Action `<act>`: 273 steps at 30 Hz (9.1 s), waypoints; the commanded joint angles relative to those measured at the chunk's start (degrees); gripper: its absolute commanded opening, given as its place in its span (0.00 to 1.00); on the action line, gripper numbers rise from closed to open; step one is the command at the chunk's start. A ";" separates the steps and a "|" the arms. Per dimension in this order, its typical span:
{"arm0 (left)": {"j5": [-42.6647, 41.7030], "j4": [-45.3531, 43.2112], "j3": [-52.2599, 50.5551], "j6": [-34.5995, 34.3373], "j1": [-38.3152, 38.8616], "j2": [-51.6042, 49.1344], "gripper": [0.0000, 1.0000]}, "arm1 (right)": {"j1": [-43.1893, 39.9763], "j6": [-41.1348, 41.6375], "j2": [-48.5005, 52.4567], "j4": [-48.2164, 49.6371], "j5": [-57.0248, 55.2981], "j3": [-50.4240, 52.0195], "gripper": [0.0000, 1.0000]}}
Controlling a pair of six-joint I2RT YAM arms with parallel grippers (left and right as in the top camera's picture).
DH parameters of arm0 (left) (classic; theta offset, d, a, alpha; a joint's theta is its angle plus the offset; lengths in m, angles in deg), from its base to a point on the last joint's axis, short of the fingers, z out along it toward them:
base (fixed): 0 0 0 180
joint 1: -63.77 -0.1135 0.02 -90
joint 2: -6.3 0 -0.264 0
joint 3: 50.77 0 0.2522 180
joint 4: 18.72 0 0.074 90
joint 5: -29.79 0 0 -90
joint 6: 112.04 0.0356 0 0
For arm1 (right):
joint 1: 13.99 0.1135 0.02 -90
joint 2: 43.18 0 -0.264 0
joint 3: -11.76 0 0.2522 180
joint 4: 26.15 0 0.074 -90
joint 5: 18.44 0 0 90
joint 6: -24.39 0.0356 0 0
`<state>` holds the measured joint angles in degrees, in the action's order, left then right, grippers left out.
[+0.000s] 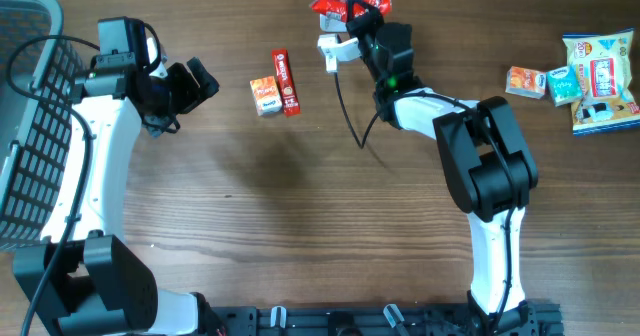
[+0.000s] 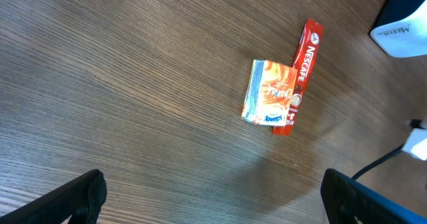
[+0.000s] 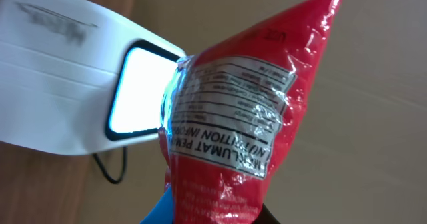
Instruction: Scan the item barcode
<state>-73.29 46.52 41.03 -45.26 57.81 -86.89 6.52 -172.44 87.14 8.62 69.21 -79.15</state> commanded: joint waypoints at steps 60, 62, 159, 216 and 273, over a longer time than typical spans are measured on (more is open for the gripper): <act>0.57 0.04 -0.04 0.26 -0.22 0.39 1.00 | -39.12 86.53 -19.23 -56.78 -16.52 -0.85 1.00; 0.57 0.04 -0.04 0.26 -0.22 0.39 1.00 | -40.74 90.60 -20.13 -58.55 -12.57 -0.85 1.00; 4.28 -14.93 -0.15 0.20 18.64 -9.44 1.00 | 2.78 136.78 -24.90 -73.22 15.17 5.38 1.00; -15.39 11.13 5.84 -1.99 17.03 -14.84 0.85 | 1.75 129.09 -25.70 -75.38 19.08 5.38 1.00; 19.39 26.82 14.01 -10.08 -7.23 17.44 1.00 | 37.77 114.29 -12.41 -62.88 -21.57 4.98 0.44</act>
<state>-55.09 73.30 54.60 -54.35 50.88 -69.60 44.42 -58.80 73.19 -54.64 48.34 -74.12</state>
